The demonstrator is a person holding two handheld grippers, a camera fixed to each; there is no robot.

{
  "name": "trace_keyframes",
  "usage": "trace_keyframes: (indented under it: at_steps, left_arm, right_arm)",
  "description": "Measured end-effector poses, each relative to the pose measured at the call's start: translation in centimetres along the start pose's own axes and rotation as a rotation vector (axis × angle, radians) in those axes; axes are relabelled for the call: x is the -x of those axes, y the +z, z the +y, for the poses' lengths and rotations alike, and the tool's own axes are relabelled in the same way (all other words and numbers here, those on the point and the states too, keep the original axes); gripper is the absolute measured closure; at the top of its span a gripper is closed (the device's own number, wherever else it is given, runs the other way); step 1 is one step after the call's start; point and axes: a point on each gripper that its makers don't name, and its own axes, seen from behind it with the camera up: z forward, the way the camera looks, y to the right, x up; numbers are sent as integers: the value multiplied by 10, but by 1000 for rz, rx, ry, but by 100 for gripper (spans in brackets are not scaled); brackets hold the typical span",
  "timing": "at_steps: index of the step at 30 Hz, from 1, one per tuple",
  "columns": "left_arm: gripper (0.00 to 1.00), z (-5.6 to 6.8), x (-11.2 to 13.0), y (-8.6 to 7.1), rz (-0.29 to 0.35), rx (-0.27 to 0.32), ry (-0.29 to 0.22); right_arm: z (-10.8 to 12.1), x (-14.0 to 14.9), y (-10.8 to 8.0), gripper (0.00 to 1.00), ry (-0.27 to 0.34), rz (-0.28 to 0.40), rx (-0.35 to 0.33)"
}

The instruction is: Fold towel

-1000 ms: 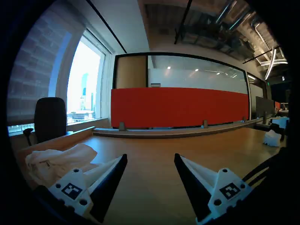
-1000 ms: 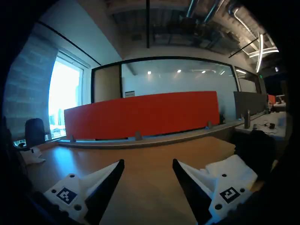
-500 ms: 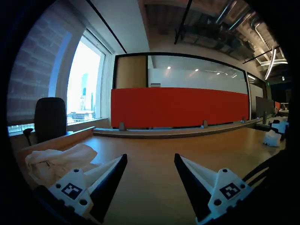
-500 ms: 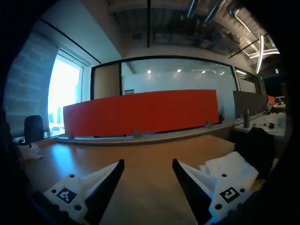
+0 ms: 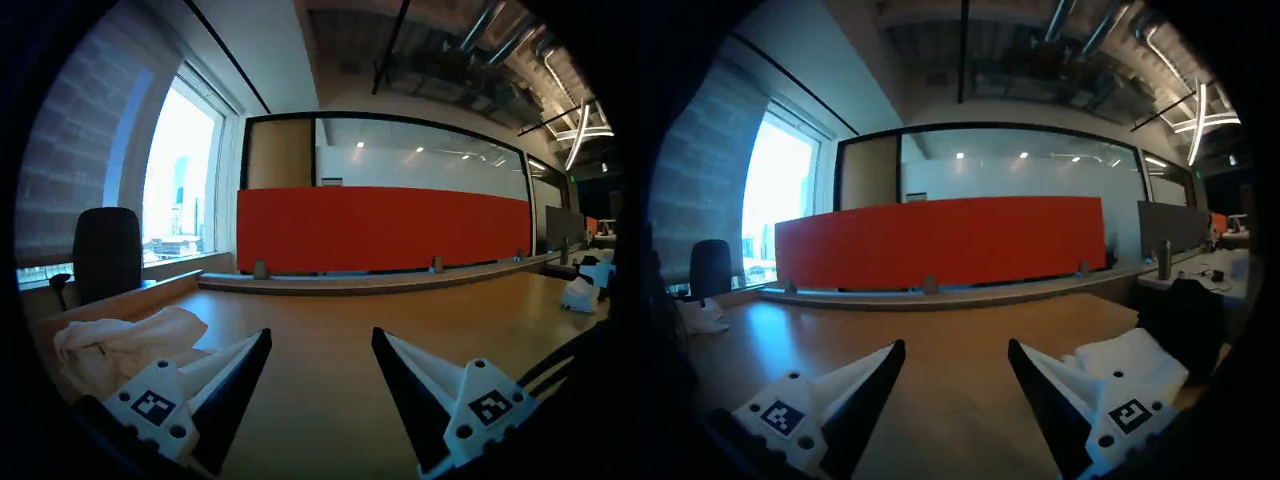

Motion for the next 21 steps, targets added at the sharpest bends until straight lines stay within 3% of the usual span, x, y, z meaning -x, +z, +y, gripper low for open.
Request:
trace_keyframes:
  at_steps: [12,21]
  left_arm:
    - [7,0,0,0,0,0,0]
    - [7,0,0,0,0,0,0]
  right_arm:
    - [-3,2,-1,1,-54,-1,2]
    - [-4,3,-1,1,-57,-3,3]
